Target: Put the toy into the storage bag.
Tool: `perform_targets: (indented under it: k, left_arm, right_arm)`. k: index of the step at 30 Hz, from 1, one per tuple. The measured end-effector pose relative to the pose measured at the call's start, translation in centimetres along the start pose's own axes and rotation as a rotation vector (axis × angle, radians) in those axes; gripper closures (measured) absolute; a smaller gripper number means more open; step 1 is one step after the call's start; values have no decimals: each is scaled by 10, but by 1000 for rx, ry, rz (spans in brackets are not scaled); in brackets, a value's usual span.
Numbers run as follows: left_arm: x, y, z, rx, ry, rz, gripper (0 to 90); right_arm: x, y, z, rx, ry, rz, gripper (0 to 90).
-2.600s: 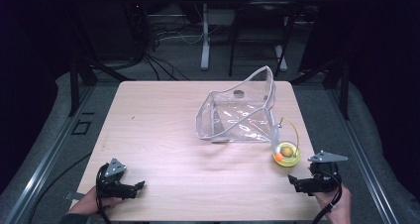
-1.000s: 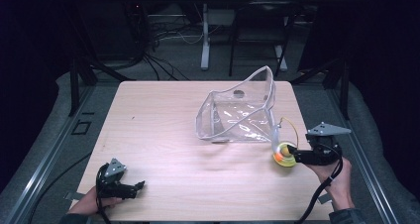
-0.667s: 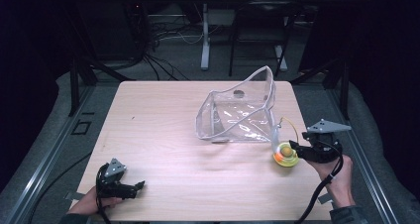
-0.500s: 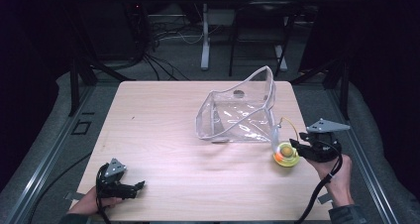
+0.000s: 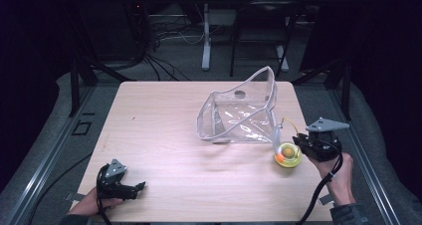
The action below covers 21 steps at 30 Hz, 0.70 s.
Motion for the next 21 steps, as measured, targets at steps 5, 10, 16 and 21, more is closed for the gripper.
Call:
perform_targets:
  k: [5,10,16,21]
  left_arm:
    - [0,0,0,0,0,0,2]
    - [0,0,0,0,0,0,2]
    - [0,0,0,0,0,0,2]
    - [0,0,0,0,0,0,2]
  right_arm:
    - [-3,0,-2,-7,-27,12,802]
    - [-6,-1,-2,-12,-43,28,864]
    - [-12,1,-3,-19,-82,55,879]
    - [-17,1,-4,-14,-103,69,880]
Point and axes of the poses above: each handheld gripper's, and its own axes: z roughly backward along the jaws, x roughly out of its underside, y roughly to its right, the point moved 3 cm from there along -z, roughly forward along the jaws, and after that the axes turned 7 degrees about z, right-handed, at the moved point
